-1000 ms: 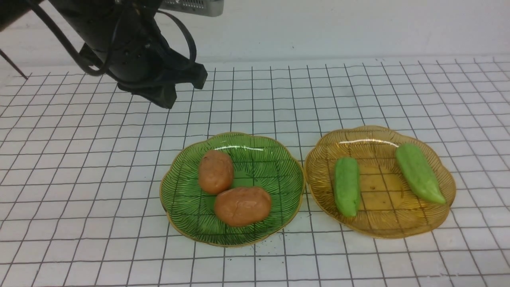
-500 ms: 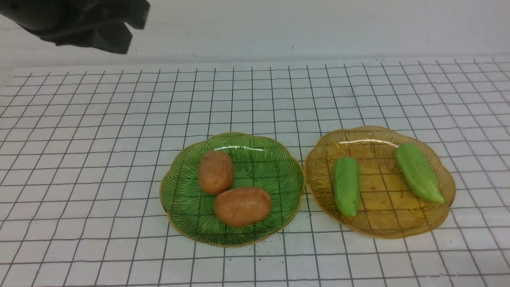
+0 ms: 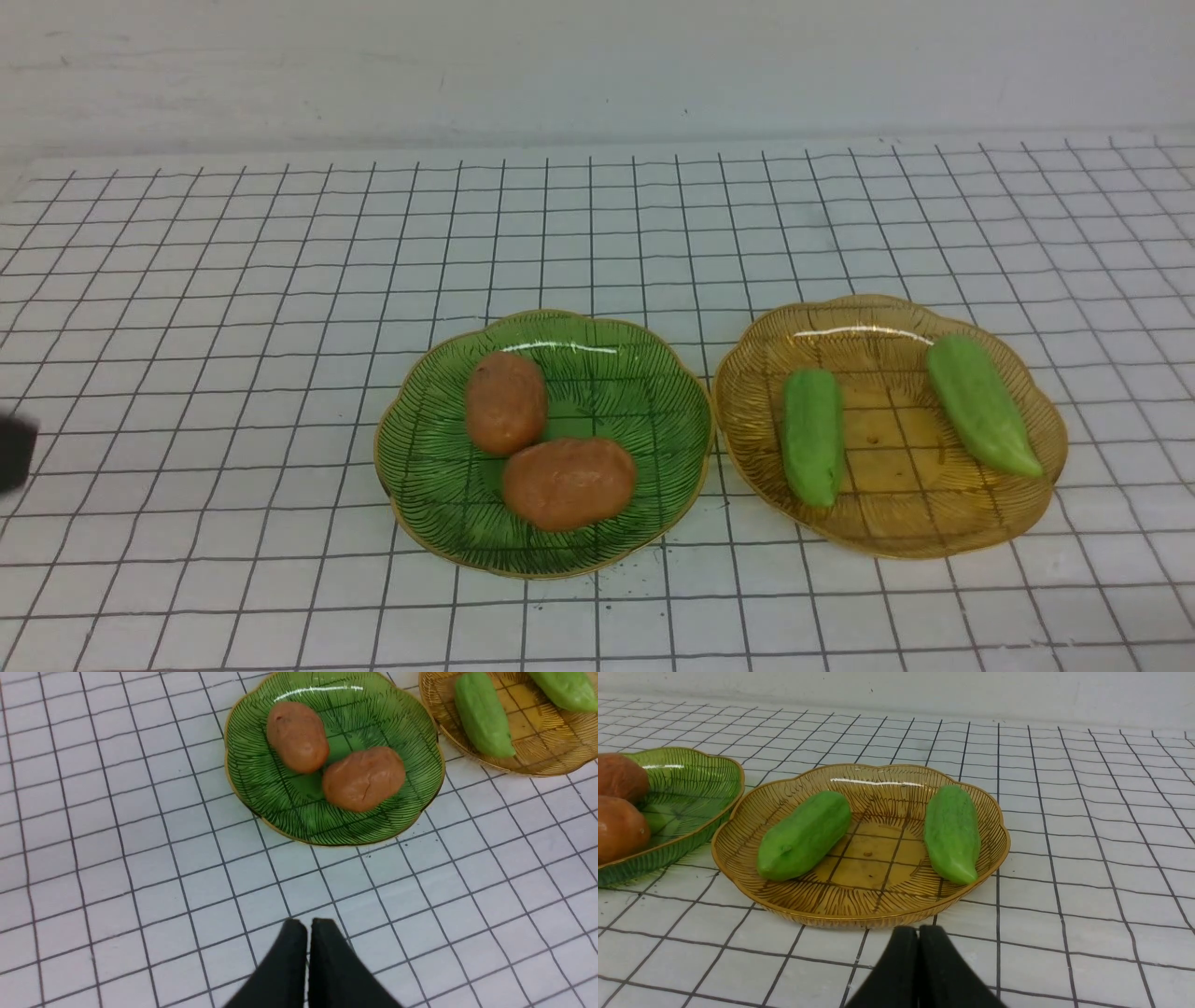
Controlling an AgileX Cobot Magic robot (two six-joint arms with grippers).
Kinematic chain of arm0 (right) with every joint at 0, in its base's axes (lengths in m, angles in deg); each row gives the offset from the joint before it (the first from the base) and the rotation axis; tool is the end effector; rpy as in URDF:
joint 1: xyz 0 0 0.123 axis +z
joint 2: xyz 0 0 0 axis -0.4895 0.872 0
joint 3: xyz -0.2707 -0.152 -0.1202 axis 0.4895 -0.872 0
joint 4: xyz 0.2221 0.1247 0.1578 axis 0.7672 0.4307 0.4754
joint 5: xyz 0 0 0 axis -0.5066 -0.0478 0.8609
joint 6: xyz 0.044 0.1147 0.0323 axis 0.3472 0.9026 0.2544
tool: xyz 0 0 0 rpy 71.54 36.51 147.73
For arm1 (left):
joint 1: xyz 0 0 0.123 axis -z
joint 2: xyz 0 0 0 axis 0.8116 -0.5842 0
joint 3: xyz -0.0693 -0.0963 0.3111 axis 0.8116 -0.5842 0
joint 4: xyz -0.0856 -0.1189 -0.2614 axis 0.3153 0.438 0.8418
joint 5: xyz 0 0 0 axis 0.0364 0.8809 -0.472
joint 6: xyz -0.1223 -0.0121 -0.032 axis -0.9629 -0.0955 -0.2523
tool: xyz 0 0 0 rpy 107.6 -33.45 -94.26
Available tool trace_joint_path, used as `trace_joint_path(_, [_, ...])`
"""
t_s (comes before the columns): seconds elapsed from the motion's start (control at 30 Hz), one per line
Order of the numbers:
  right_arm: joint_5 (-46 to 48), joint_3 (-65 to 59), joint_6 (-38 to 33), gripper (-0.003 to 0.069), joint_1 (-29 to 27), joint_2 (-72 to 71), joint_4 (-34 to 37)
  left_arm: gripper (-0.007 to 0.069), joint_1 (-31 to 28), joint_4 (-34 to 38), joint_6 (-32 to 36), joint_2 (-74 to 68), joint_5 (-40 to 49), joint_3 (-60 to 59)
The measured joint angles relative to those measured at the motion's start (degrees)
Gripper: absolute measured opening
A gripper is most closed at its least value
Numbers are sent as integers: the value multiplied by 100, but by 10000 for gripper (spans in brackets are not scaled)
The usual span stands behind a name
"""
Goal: Put different types of vegetables on the plate.
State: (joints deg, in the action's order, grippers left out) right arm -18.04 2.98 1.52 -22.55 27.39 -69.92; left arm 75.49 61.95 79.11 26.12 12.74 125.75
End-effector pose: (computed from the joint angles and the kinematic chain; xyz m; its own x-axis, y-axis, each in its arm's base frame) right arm 0.0862 0.0168 0.1606 -0.2835 -0.0635 -0.9569 -0.1747 0.9845 -0.0136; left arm 0.0988 -0.0405 0.4305 -0.6286 0.1376 -0.7655 0.3125 0.9460 -0.0866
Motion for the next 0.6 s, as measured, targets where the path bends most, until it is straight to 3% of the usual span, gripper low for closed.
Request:
trace_joint_path(0.17, [0, 0, 0, -6, 0, 0, 0, -8, 0, -7, -101, 1433, -1330, -1680])
trace_joint_path(0.23, [0, 0, 0, -6, 0, 0, 0, -8, 0, -2, -108, 2161, -2406, -2708])
trace_joint_path(0.37, [0, 0, 0, -6, 0, 0, 0, -8, 0, -2, -113, 2659, -3708, -3439])
trace_joint_path(0.4, [0, 0, 0, -6, 0, 0, 0, -8, 0, -2, -113, 2813, -4388, -3755])
trace_joint_path(0.6, [0, 0, 0, -6, 0, 0, 0, -8, 0, -2, -113, 2894, -5350, -4386])
